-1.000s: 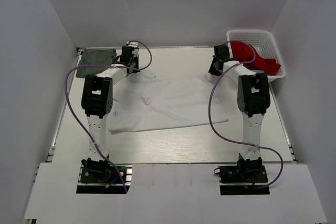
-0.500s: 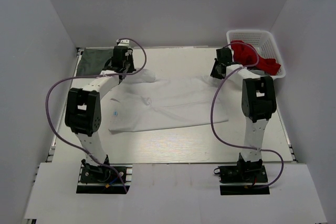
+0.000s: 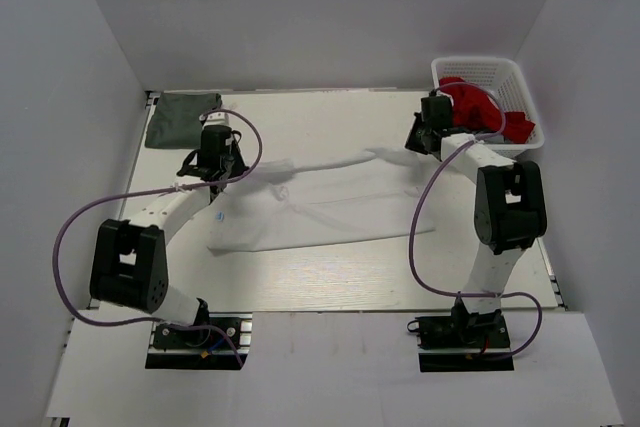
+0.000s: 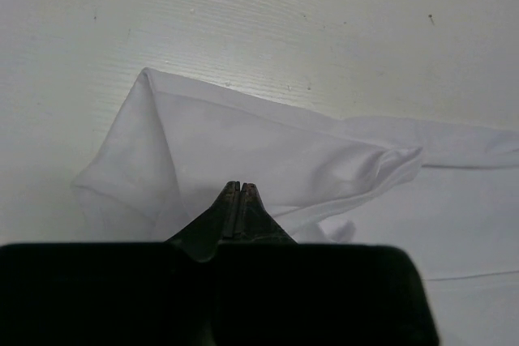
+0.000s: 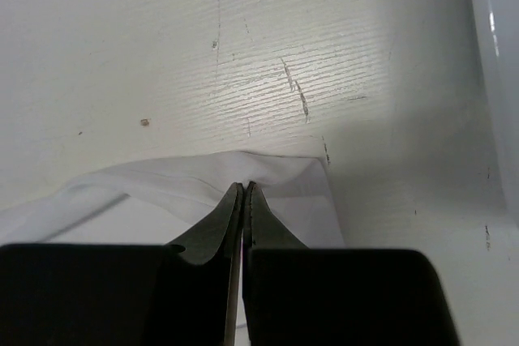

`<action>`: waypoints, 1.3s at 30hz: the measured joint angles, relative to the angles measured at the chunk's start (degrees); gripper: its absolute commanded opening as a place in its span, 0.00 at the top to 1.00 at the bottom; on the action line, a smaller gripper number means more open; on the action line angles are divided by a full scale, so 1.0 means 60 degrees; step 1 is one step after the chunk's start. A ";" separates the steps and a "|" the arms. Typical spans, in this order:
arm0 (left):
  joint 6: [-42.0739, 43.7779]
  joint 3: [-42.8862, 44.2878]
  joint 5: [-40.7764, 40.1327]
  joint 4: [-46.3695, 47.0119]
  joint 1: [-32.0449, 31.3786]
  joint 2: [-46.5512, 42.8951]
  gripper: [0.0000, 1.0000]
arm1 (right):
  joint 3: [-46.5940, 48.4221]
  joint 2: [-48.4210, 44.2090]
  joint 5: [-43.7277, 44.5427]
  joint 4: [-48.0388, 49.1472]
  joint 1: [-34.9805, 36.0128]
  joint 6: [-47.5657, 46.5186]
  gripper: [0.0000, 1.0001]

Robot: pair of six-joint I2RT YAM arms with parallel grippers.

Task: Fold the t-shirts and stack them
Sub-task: Fold the other side of the tshirt into a rectangle

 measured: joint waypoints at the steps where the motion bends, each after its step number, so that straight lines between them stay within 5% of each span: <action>1: -0.0109 -0.0142 -0.0015 0.0007 0.0000 -0.0259 1.00 | -0.0058 -0.0102 0.0000 -0.0004 0.0000 0.0000 1.00; 17: -0.1246 -0.2095 0.0055 -0.0801 0.0000 -0.3162 1.00 | -0.0616 -0.1202 -0.0004 0.0127 -0.0007 -0.0025 1.00; 28: -0.1749 -0.3238 0.0998 -0.1257 0.0000 -0.3377 0.98 | -0.1836 -0.1719 0.0124 0.0277 -0.0015 0.0004 1.00; 29: -0.1829 -0.3268 0.1002 -0.1497 0.0000 -0.3377 0.89 | -0.1956 -0.1745 0.0222 0.0266 -0.0015 0.0033 0.99; 31: -0.1938 -0.3279 0.1002 -0.1934 -0.0004 -0.3395 0.54 | -0.2277 -0.1832 0.0506 0.0233 -0.0022 0.0237 0.71; 32: -0.2055 -0.3311 0.1045 -0.2098 0.0000 -0.3442 0.44 | -0.2477 -0.1916 0.0685 0.0204 -0.0025 0.0357 0.50; 34: -0.2218 -0.3468 0.1202 -0.2320 0.0000 -0.3657 0.24 | -0.2871 -0.2175 0.1082 0.0040 -0.0058 0.0641 0.27; 36: -0.2357 -0.3617 0.1344 -0.2637 0.0000 -0.3978 0.00 | -0.3191 -0.2524 0.1475 -0.0149 -0.0124 0.0834 0.23; 39: -0.2601 -0.3610 0.1413 -0.3078 0.0000 -0.4430 0.00 | -0.3344 -0.3147 0.1847 -0.0488 -0.0208 0.0936 0.17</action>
